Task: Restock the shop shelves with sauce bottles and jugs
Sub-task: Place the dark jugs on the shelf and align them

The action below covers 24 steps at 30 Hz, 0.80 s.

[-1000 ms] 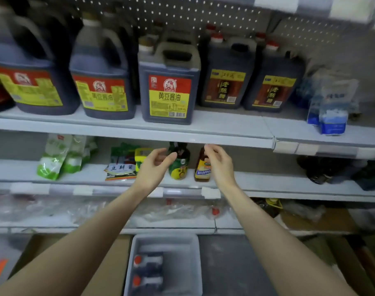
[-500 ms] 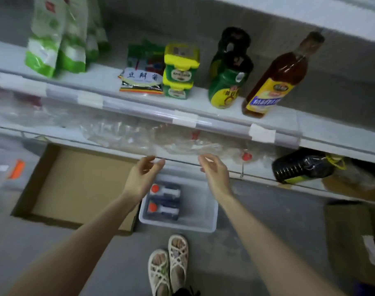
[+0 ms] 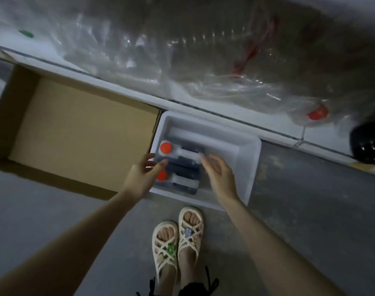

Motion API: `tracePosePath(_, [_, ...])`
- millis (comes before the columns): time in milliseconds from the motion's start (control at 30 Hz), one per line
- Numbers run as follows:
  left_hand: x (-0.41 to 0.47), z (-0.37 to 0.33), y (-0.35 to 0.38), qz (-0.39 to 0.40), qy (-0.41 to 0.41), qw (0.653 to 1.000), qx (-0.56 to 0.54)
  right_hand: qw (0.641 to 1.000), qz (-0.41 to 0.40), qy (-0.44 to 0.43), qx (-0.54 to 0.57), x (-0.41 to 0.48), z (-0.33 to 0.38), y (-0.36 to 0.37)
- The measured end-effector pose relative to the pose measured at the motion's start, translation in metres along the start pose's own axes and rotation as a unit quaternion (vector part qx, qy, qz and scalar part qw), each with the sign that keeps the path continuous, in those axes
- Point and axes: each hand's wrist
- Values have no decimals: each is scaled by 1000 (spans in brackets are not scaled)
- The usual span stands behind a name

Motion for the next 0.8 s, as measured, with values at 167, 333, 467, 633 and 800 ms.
tracePosePath(167, [60, 50, 13, -3, 3, 999, -46, 1000, 0, 3, -2, 53, -56, 19])
tracePosePath(333, [106, 74, 30, 4, 33, 998, -58, 1000, 19, -1, 1, 94, -94, 32])
tracePosePath(467, [128, 83, 36, 21, 59, 997, -42, 1000, 17, -20, 11, 108, -110, 39])
tracePosePath(633, [146, 87, 35, 35, 82, 996, -11, 998, 19, -56, 5, 118, -115, 39])
tracePosePath(800, [163, 72, 34, 56, 117, 992, 8, 996, 25, -83, 10, 134, -110, 37])
Point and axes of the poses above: each hand's wrist, its own x-axis towards the middle knuckle, its own y-axis out of the palm, z = x × y, and after that the axes turned 3 degrees about z, right-handed
